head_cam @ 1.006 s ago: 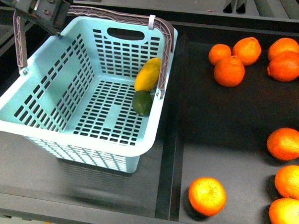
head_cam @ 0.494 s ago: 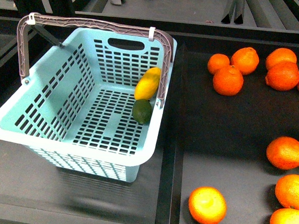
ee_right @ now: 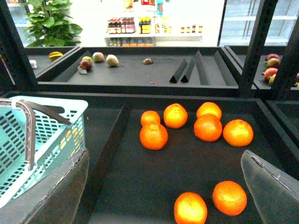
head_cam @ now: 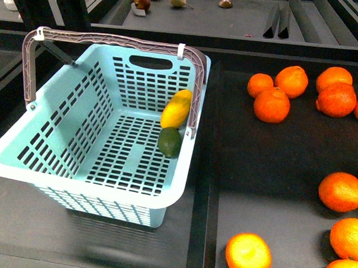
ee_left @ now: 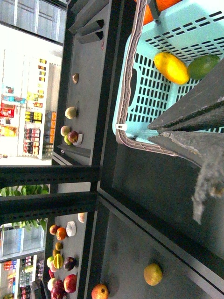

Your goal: Pick mango and avocado into basket

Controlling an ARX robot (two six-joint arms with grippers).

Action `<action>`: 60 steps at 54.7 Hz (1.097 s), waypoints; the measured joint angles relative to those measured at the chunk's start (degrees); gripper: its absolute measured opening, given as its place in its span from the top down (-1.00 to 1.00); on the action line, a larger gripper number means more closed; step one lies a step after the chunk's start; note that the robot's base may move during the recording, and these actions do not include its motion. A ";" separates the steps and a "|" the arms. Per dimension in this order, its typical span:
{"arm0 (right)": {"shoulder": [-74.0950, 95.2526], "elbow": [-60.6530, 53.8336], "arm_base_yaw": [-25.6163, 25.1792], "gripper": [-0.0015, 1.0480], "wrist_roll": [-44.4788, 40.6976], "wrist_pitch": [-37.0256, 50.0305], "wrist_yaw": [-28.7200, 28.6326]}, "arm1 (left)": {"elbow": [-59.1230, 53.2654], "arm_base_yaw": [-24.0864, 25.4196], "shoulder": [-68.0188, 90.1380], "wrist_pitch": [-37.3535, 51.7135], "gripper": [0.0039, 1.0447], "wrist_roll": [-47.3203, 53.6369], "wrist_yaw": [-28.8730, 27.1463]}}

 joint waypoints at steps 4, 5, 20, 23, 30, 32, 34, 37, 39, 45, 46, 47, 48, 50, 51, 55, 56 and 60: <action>0.00 0.00 0.00 -0.83 0.00 0.00 0.00 | -1.14 0.90 -3.13 -1.95 0.96 0.02 0.63; 0.00 0.00 0.00 -0.83 0.00 0.02 0.00 | -1.33 1.14 -3.69 -2.32 0.96 0.00 0.98; 0.00 0.00 0.00 -0.83 0.00 0.00 0.00 | -5.18 6.16 -14.73 -9.03 0.96 0.22 6.03; 0.00 0.00 0.00 -0.83 0.00 0.02 0.02 | -5.18 6.16 -17.00 -11.04 0.96 0.22 6.05; 0.00 0.00 0.00 -0.83 0.00 0.00 0.00 | -5.20 6.16 -21.97 -15.80 0.96 0.22 6.03; 0.00 0.00 0.00 -0.83 0.00 0.00 0.00 | -5.20 6.16 -23.21 -16.94 0.96 0.22 6.03; 0.00 0.00 0.00 -0.83 0.00 0.00 0.00 | -5.20 6.16 -24.37 -18.03 0.96 0.22 6.03; 0.00 0.00 0.00 -0.83 0.00 0.00 0.00 | -5.20 6.16 -26.86 -20.48 0.96 0.22 6.05; 0.00 0.00 0.00 -0.83 0.00 0.00 0.00 | -5.20 6.16 -27.89 -21.44 0.96 0.22 6.05; 0.00 0.00 0.00 -0.83 0.00 0.00 0.00 | -5.20 6.16 -30.51 -24.04 0.96 0.22 6.03; 0.00 0.00 0.00 -0.83 0.00 0.00 0.00 | -5.20 6.16 -30.95 -24.46 0.96 0.22 6.03; 0.00 0.00 0.00 -0.83 -0.02 0.02 0.00 | -5.20 6.16 -31.47 -24.98 0.96 0.22 6.05; 0.00 0.00 0.00 -0.83 0.00 0.00 0.00 | -5.20 6.16 -31.80 -25.29 0.96 0.22 6.03; 0.00 0.00 0.00 -0.83 0.00 0.02 0.00 | -5.20 6.16 -32.59 -26.08 0.96 0.22 6.05; 0.00 0.00 0.00 -0.83 0.00 0.00 0.00 | -5.20 6.16 -33.33 -26.82 0.96 0.22 6.03; 0.00 0.00 0.00 -0.83 0.00 0.00 0.00 | -5.20 6.16 -34.86 -28.33 0.96 0.22 6.05; 0.00 0.00 0.00 -0.83 0.00 0.00 0.00 | -5.20 6.16 -35.19 -28.65 0.96 0.22 6.05; 0.00 0.00 0.00 -0.83 0.00 0.00 0.00 | -5.20 6.16 -36.41 -29.88 0.96 0.22 6.03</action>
